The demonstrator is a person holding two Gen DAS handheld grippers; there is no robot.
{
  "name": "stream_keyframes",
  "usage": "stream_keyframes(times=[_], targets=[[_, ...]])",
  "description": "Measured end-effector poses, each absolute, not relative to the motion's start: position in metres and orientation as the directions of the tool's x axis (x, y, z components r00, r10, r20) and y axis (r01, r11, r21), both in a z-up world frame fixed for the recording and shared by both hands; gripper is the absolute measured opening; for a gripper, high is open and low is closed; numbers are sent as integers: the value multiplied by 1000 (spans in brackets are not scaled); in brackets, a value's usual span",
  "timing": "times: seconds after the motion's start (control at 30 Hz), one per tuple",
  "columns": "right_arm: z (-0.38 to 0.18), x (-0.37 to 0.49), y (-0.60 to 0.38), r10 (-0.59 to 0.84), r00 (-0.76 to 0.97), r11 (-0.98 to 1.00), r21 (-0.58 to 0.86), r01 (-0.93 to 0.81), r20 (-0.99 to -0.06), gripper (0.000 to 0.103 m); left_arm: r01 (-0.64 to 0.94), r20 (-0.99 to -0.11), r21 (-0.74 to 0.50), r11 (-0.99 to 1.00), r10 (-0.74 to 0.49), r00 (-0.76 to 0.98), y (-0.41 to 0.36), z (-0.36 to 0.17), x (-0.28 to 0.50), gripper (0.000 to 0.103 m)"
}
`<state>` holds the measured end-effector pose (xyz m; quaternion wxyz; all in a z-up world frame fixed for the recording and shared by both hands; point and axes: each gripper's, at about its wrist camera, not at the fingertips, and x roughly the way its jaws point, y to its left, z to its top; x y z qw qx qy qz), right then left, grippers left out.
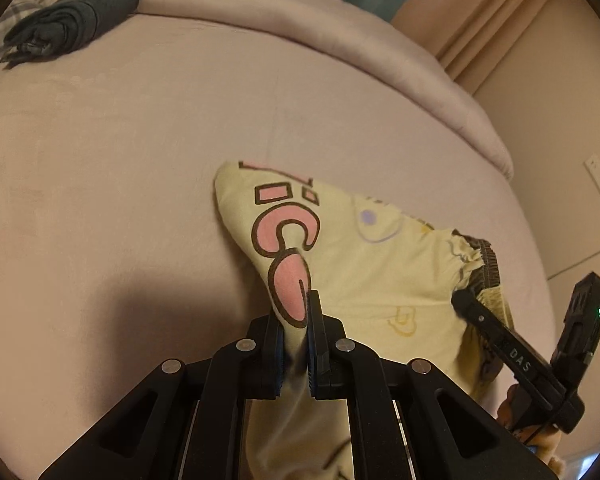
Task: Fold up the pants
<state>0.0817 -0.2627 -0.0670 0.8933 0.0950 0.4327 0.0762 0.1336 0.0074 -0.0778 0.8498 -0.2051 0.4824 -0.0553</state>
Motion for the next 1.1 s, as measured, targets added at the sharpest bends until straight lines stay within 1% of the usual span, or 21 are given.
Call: stream_keyframes(times=[0.07, 0.13, 0.17, 0.23, 0.3, 0.33, 0.47, 0.5, 0.57, 0.63, 0.67, 0.7, 0.73, 0.77, 0.8, 0.87, 0.93, 1.0, 1.03, 1.1], targets=[[-76, 83, -267, 203, 612, 971, 237, -26, -765, 38, -104, -804, -387, 916, -280, 525, 5, -81, 135, 10], [-74, 81, -273, 220, 621, 967, 253, -35, -753, 40, -100, -807, -372, 923, -268, 526, -5, -82, 143, 12], [-74, 81, -274, 215, 621, 969, 246, -38, -754, 43, -99, -807, -370, 924, -267, 527, -6, -82, 143, 13], [-72, 81, -274, 200, 622, 973, 226, -38, -757, 47, -110, -805, -379, 919, -269, 529, -4, -84, 145, 17], [-70, 79, -277, 184, 625, 976, 218, -23, -758, 54, -131, -803, -388, 912, -265, 533, 6, -84, 139, 23], [-69, 77, -278, 179, 626, 976, 219, -13, -759, 55, -143, -804, -386, 911, -256, 537, 6, -83, 140, 24], [-61, 71, -282, 111, 627, 983, 178, 45, -771, 74, -156, -793, -352, 923, -206, 573, 6, -66, 127, 24], [-57, 68, -283, 99, 631, 984, 169, 52, -770, 76, -150, -789, -331, 932, -186, 585, 3, -59, 123, 24], [-47, 62, -284, 86, 643, 985, 160, 58, -761, 75, -140, -775, -289, 947, -145, 615, 0, -46, 111, 24], [-33, 54, -283, 27, 663, 991, 106, 79, -748, 75, -135, -763, -262, 956, -119, 636, -3, -33, 100, 26], [-25, 48, -283, -2, 679, 993, 80, 89, -734, 75, -135, -759, -257, 957, -113, 641, -5, -29, 98, 30], [-18, 44, -284, -16, 692, 993, 70, 96, -722, 76, -135, -753, -257, 957, -111, 648, -5, -25, 92, 38], [-12, 39, -285, -19, 702, 992, 72, 99, -712, 76, -134, -747, -260, 956, -111, 655, -5, -22, 87, 43], [-3, 32, -287, -6, 715, 992, 87, 94, -699, 77, -132, -743, -261, 956, -112, 660, -6, -19, 83, 55], [1, 28, -288, 3, 724, 991, 100, 91, -690, 79, -130, -733, -266, 955, -113, 670, -8, -15, 77, 62], [12, 18, -289, 18, 743, 989, 119, 84, -669, 82, -127, -722, -271, 954, -114, 682, -9, -10, 71, 64], [21, 10, -287, 18, 760, 990, 119, 78, -650, 83, -124, -723, -272, 954, -118, 681, -13, -3, 66, 68], [31, 0, -284, 19, 775, 991, 115, 70, -631, 83, -125, -728, -272, 954, -119, 675, -17, 0, 64, 85], [34, -1, -280, 18, 779, 991, 112, 67, -627, 83, -118, -726, -270, 956, -121, 677, -20, 2, 60, 87], [41, -11, -273, 8, 794, 993, 99, 66, -608, 83, -103, -716, -259, 960, -120, 687, -23, 5, 52, 87]])
